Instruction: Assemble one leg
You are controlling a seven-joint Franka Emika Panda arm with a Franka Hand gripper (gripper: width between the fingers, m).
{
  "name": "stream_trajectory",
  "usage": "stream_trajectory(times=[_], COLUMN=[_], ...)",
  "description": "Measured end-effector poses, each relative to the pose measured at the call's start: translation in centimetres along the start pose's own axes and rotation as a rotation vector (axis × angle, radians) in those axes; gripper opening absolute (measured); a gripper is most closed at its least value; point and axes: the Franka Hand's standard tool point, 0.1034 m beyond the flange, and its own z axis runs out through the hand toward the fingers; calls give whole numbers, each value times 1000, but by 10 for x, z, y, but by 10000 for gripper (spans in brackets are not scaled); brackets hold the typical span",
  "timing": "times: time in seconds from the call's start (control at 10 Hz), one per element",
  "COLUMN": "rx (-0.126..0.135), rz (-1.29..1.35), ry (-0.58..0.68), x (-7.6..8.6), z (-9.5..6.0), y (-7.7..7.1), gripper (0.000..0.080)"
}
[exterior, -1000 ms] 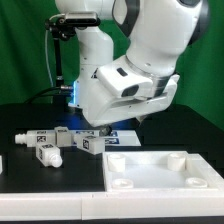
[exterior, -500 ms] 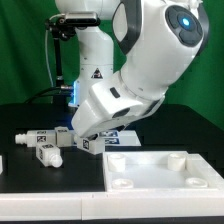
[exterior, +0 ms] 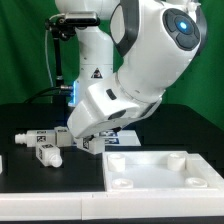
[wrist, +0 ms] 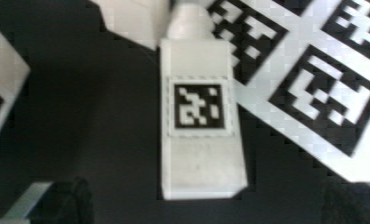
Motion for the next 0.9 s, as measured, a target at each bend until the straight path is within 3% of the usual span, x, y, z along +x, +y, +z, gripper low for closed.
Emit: stream_trajectory(times=[0.1, 0.7, 0.8, 0.9], rx=[-14, -14, -42, -47], rz=[11, 9, 4, 8], ry=[-8, -57, -109, -122], x=[2, 2, 4, 8], z=[3, 15, 17, 20], y=[-4, -2, 0, -1], gripper=[649, 649, 649, 649])
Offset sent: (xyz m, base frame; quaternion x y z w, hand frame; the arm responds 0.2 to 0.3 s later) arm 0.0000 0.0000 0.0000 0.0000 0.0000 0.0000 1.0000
